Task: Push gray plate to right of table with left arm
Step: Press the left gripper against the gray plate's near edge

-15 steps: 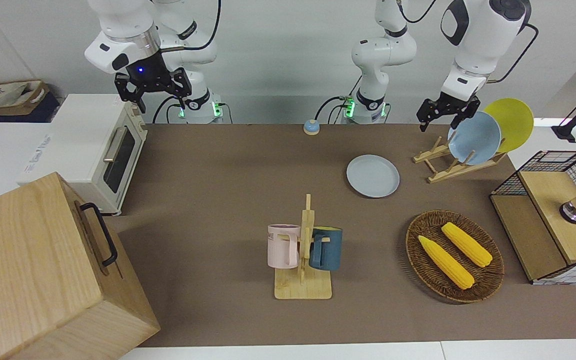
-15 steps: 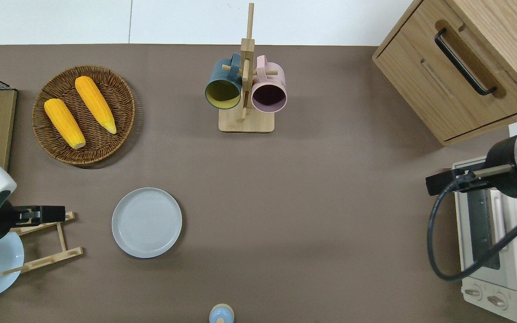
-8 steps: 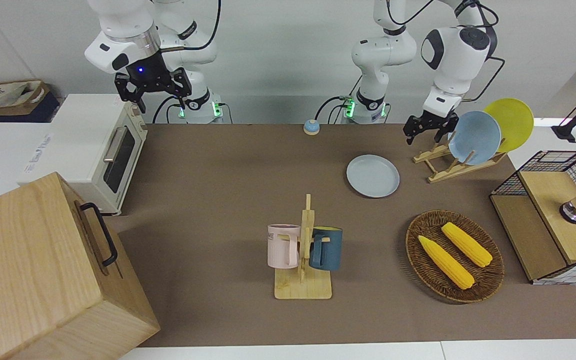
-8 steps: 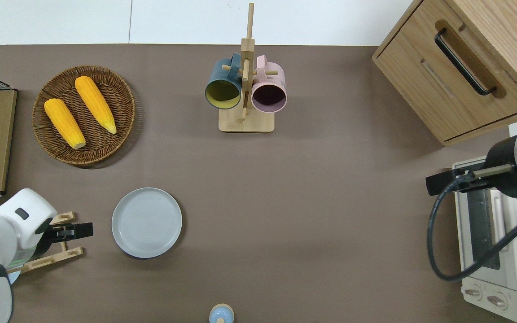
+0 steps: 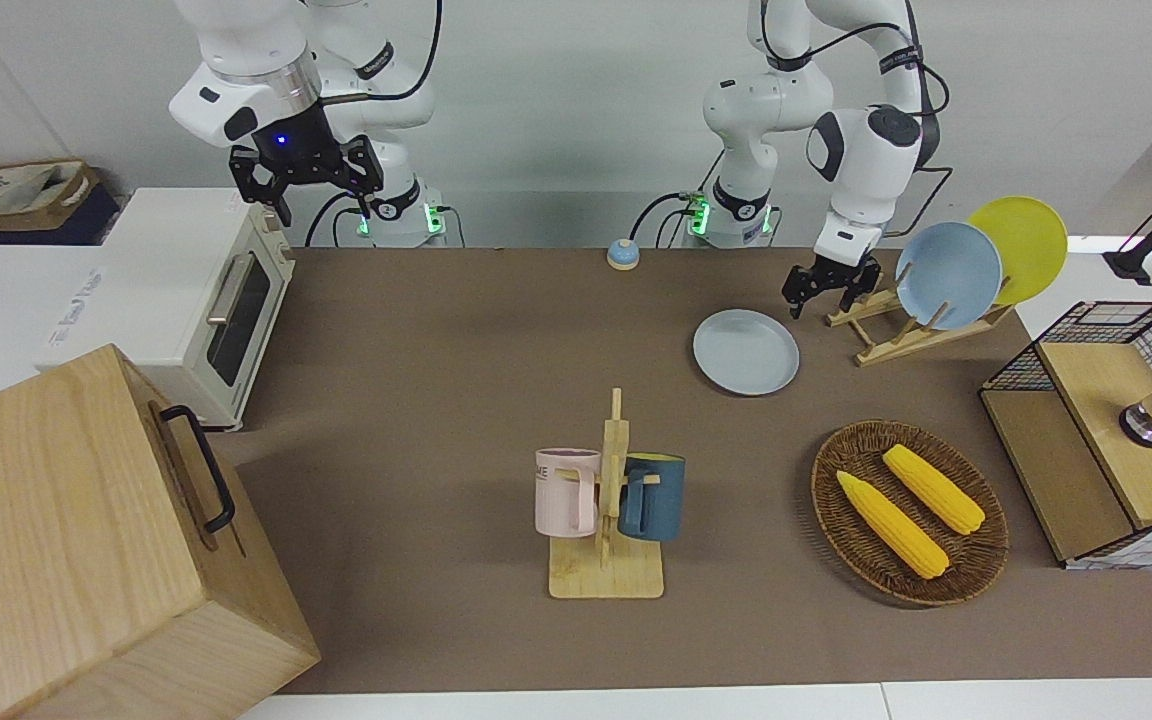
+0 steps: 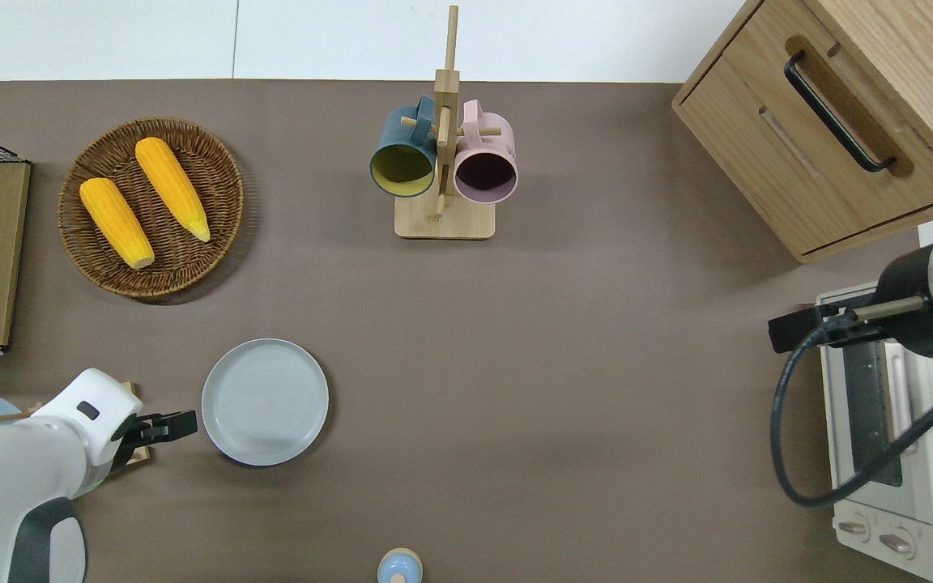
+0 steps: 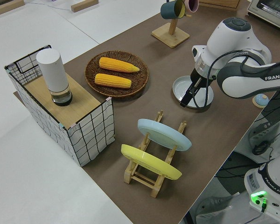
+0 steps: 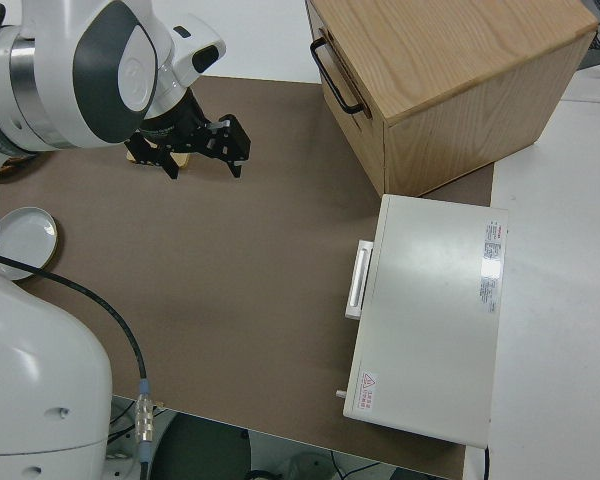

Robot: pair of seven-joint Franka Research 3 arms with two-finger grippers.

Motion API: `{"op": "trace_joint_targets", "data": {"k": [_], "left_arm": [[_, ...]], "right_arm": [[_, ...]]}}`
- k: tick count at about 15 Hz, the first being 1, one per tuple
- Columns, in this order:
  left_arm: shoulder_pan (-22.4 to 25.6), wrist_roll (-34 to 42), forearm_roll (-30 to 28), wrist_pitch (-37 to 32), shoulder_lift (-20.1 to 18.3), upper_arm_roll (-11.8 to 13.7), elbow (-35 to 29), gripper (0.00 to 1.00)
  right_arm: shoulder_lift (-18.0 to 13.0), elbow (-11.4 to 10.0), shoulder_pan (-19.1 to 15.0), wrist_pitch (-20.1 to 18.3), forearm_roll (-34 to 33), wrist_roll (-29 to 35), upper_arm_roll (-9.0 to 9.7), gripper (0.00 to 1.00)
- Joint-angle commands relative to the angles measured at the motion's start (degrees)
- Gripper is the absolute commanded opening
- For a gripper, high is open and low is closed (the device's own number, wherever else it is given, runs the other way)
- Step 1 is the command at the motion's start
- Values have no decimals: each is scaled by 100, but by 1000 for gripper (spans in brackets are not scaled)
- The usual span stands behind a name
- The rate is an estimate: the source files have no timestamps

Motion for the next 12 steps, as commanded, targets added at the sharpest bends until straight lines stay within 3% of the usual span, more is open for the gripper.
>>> {"op": "trace_joint_targets", "data": {"k": [1,4,6,7,8,9,10,12], "left_arm": [[-333,-455,-83,880,534,26,-239,991],[-456,-587,-83,1427,921,26,-345,985],[-492,-605,-83,1647,1106,26,-354,923],[-492,-605,-83,1691,1151,34,-354,676],[-492,-623,-83,1692,1160,35,-354,265],[-492,-788,-83,1640,1151,35,-345,193],[-492,-947,-83,1639,1142,35,-345,219],[-501,-948,-74,1630,1142,26,-345,88]], "right_arm": [[-17,50,-113,-89,33,74,96,983],[-17,50,-113,-89,25,74,87,983],[-17,50,-113,-89,25,74,96,983],[-17,50,-113,-89,33,74,96,983],[-17,50,-113,-89,33,74,96,983],[-17,50,-113,-89,25,74,96,983],[-17,50,-113,-89,25,74,87,983],[-17,50,-113,-89,25,74,87,983]]}}
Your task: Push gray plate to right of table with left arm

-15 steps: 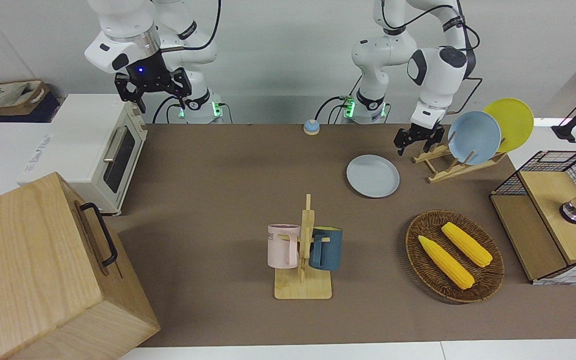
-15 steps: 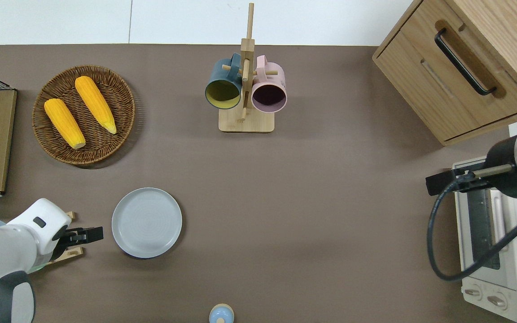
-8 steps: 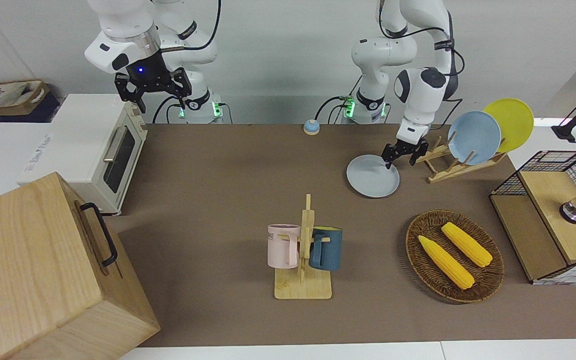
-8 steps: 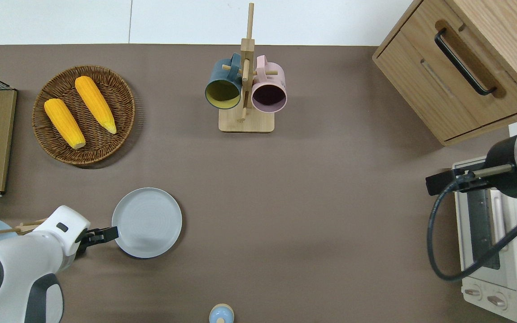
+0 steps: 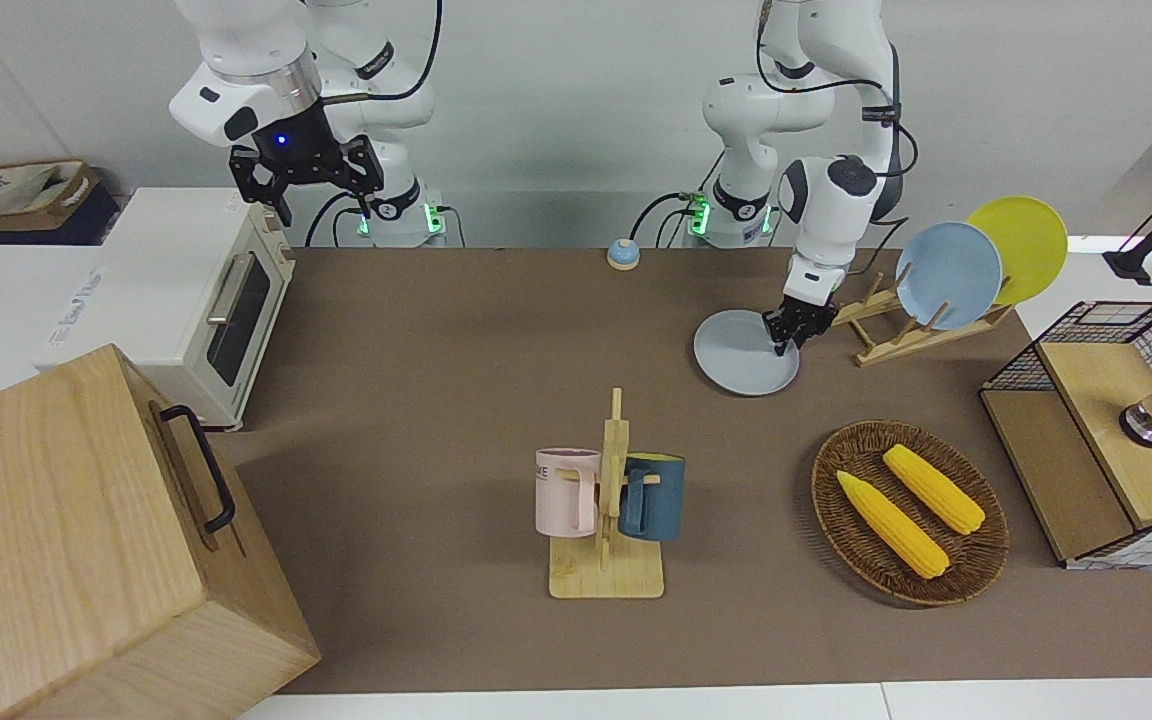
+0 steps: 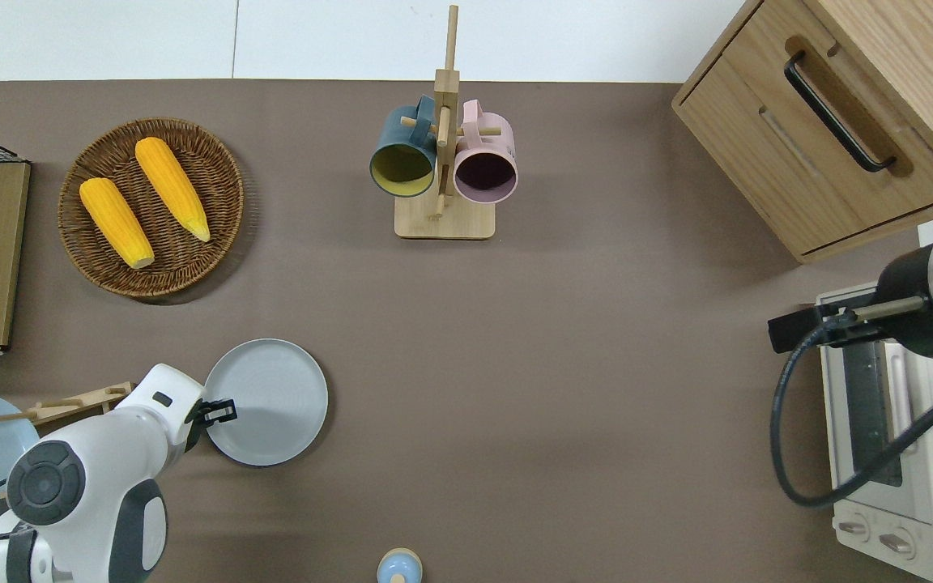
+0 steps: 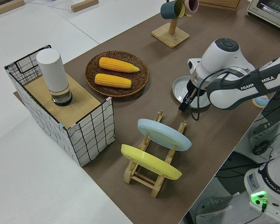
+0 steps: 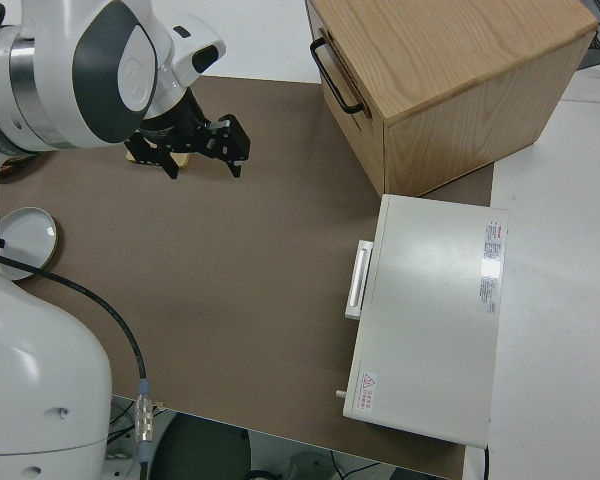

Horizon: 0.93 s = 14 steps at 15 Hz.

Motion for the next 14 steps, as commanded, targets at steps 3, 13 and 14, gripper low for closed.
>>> {"op": "trace_joint_targets", "data": {"k": [3,13,14], "left_arm": [[-77,-91,-65,108,61,35,-93,0],[-77,-99,-21,99,70,35,-76,0],[-77,-108,-21,90,70,35,-76,0]], "right_arm": [[-17,50,-113,-89,25,74,87,983],[-17,50,-113,-89,25,74,87,983],[-17,50,-113,-89,33,74,96,983]]}}
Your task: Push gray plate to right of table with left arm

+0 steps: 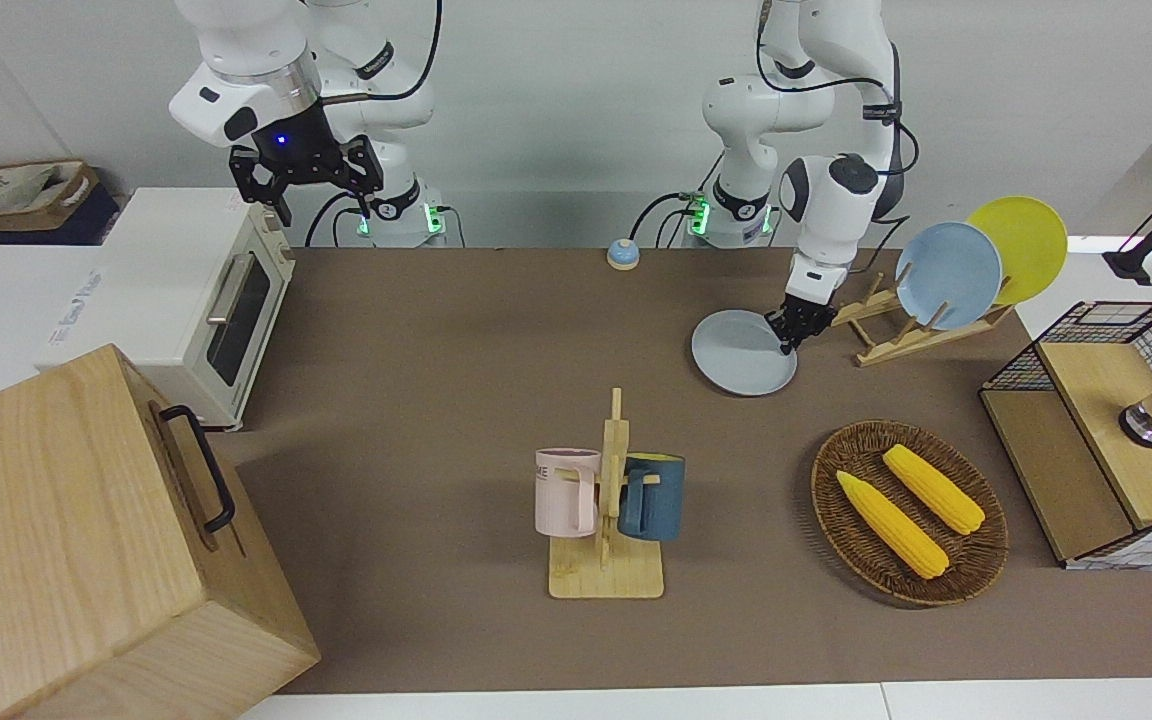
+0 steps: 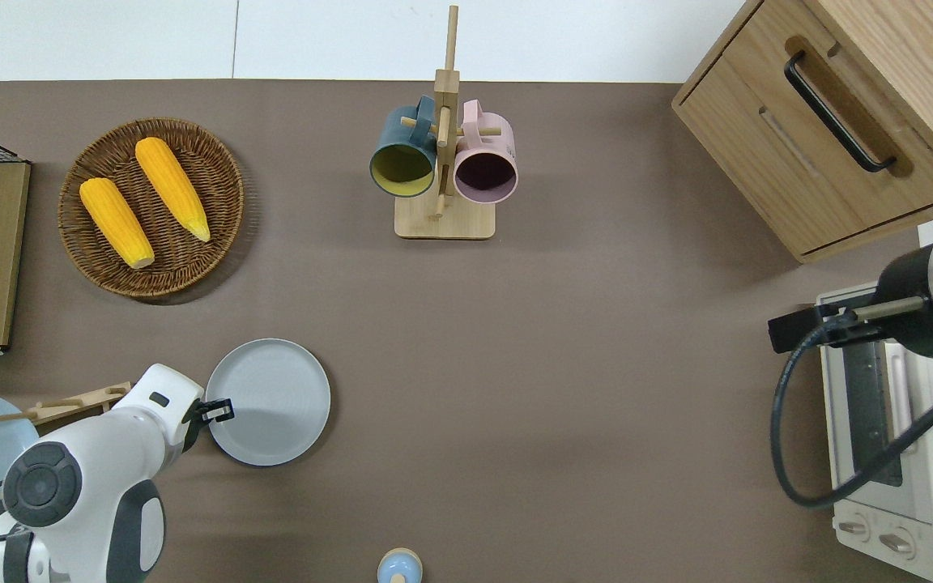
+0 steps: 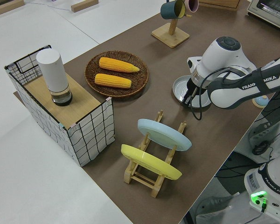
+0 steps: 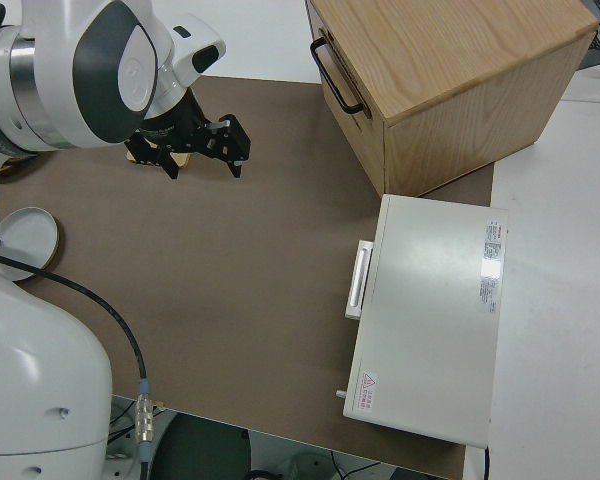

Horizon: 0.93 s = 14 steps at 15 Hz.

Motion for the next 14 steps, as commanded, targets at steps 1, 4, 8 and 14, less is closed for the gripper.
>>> {"op": "trace_joint_targets", "data": {"k": [1,4,8,14], "left_arm": [[-88,-95,-21,98,109,13,-60,0],[-106,-121,-12,98,109,4,-51,0],[-290,-471,-12,89,109,-13,-51,0],[-528,-1675,-12,80,267,-522,54,0]], "right_arm": [[-17,50,-113,-89,33,74,96,983],[-17,50,-113,-89,33,74,96,983],[-17,50,-113,-89,25,74,96,983],[-17,50,-113,-89,25,74,96,983]]}}
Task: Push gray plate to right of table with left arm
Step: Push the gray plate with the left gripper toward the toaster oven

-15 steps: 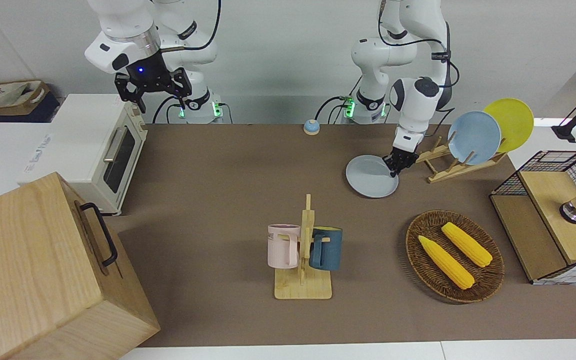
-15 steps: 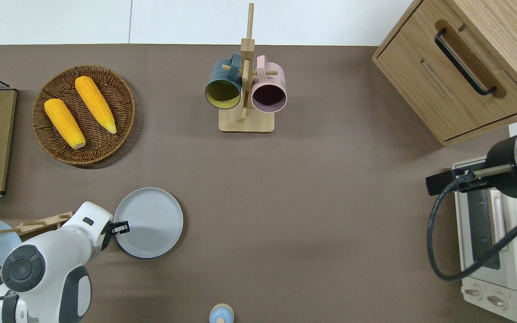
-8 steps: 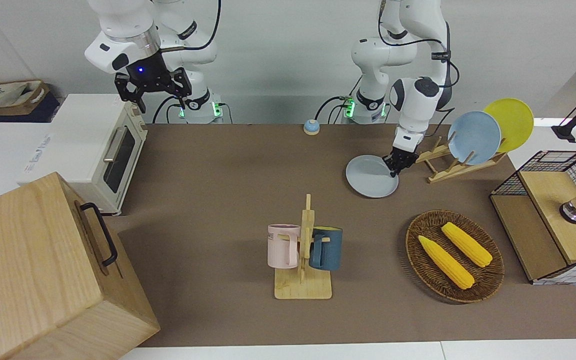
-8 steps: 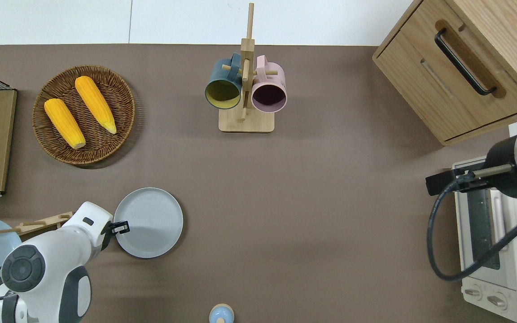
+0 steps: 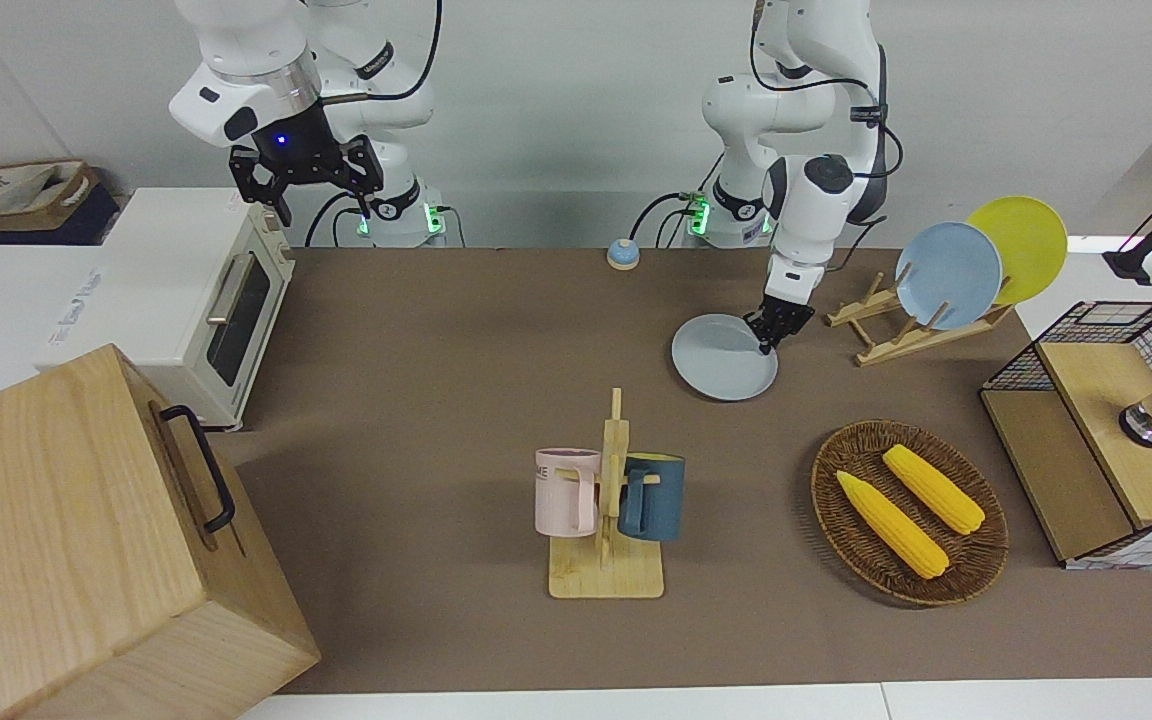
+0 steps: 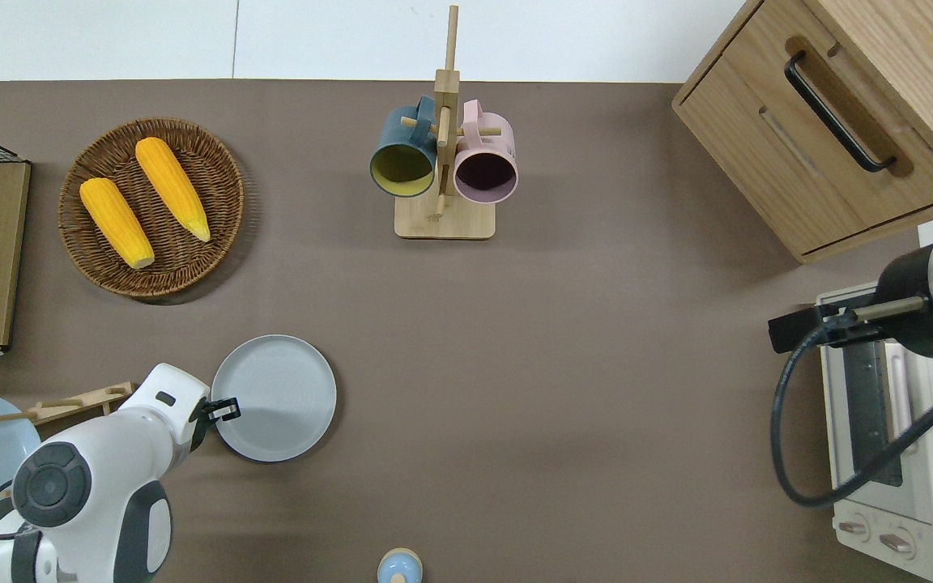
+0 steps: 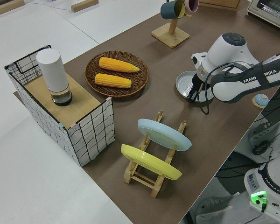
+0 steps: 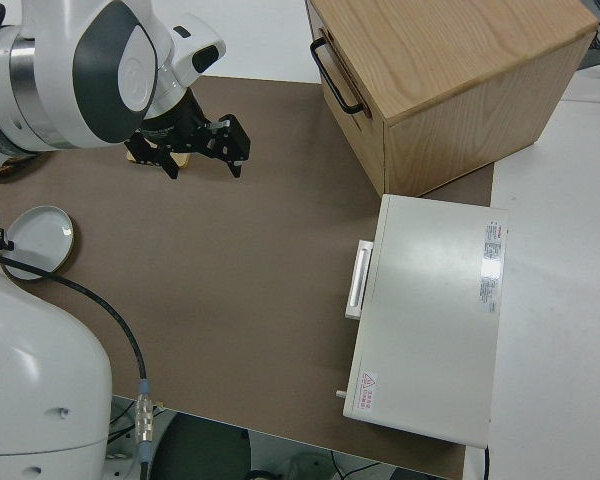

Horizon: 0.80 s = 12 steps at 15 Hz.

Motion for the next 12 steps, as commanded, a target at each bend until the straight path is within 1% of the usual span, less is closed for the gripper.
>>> {"op": "trace_joint_targets", "data": {"k": [1,4,8,10,12], "left_arm": [[-141,-834,-12,76,285,-415,65,0],[-132,-1677,-4,85,469,-977,215,0],[-141,-2636,-4,76,654,-1593,452,0],[-176,-3137,40,50,768,-1839,627,0],[-202,-3708,285,6,926,-2015,794,0]], "right_arm": [[-17,50,-113,-89,33,74,96,983],[-17,50,-113,-89,25,74,96,983],[-17,50,-113,-89,25,74,96,983],[-17,50,-113,-89,33,74,87,983],[-17,50,-113,-89,33,74,96,983]]}}
